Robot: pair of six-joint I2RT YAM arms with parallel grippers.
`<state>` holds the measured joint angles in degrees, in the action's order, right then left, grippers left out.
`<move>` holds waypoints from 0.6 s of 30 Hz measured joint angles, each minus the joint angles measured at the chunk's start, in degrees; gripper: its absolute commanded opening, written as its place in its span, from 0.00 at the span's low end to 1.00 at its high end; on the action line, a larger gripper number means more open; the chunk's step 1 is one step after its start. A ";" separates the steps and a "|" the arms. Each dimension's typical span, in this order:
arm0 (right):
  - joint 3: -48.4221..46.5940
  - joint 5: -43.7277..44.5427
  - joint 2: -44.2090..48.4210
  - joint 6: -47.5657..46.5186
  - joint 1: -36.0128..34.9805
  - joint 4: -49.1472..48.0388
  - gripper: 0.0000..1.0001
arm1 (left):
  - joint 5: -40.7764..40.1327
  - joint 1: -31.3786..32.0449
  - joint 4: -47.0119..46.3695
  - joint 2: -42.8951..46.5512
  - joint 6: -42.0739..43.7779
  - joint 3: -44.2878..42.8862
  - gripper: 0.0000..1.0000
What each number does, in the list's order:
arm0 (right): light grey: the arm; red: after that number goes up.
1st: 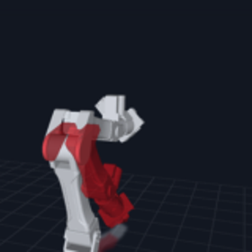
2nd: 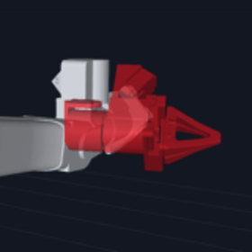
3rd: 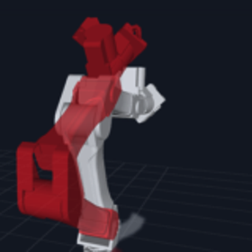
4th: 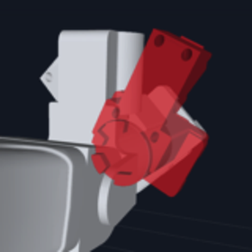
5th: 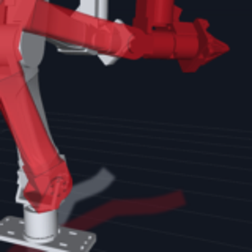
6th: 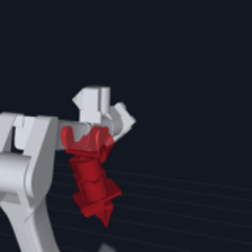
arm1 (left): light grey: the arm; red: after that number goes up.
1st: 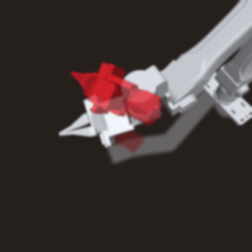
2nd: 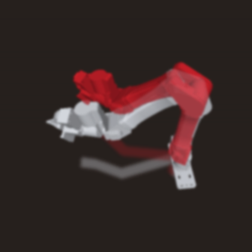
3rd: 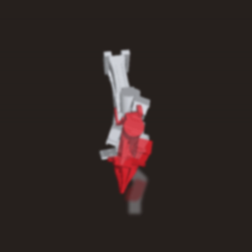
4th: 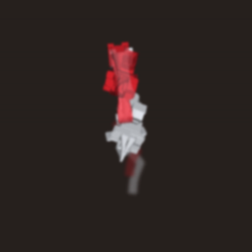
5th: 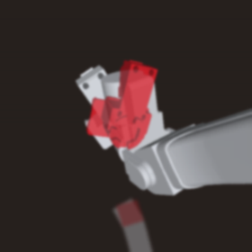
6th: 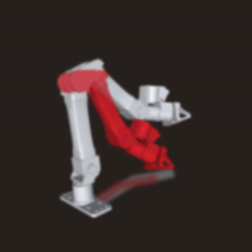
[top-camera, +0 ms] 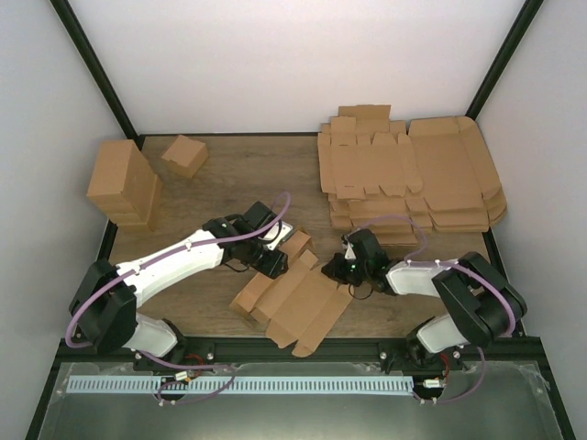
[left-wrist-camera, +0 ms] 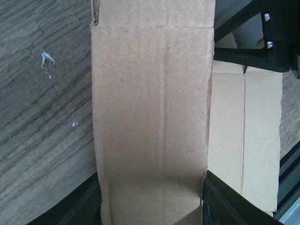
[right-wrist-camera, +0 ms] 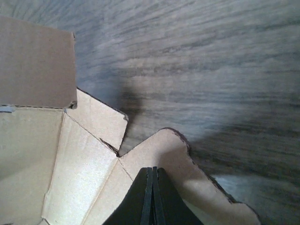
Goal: Fold the paper box
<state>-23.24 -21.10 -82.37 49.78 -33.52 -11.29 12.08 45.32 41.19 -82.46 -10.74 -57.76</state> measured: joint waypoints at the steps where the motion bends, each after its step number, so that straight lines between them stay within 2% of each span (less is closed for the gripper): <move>1: -0.07 -0.13 -0.72 0.04 0.22 -0.42 0.01 | 0.04 0.00 0.00 0.00 0.00 0.00 0.51; 6: -1.16 0.11 -2.75 0.26 0.74 -2.29 0.02 | 0.09 0.00 -0.57 0.02 0.04 0.04 0.51; 12: -1.44 0.07 -3.34 0.24 1.66 -5.01 0.19 | 0.11 0.00 -1.09 0.31 0.28 0.33 0.51; 15: -1.27 -0.26 -3.34 0.26 2.16 -7.63 0.23 | -0.15 0.00 -1.03 0.31 0.28 0.33 0.51; 18: -0.66 -1.05 -3.65 0.20 2.73 -11.13 0.22 | -0.46 0.00 -1.03 0.31 0.26 0.33 0.51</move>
<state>-23.90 -22.15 -86.02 49.98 -30.79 -22.41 11.62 45.32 40.16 -82.15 -10.48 -57.43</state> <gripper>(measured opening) 0.226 0.513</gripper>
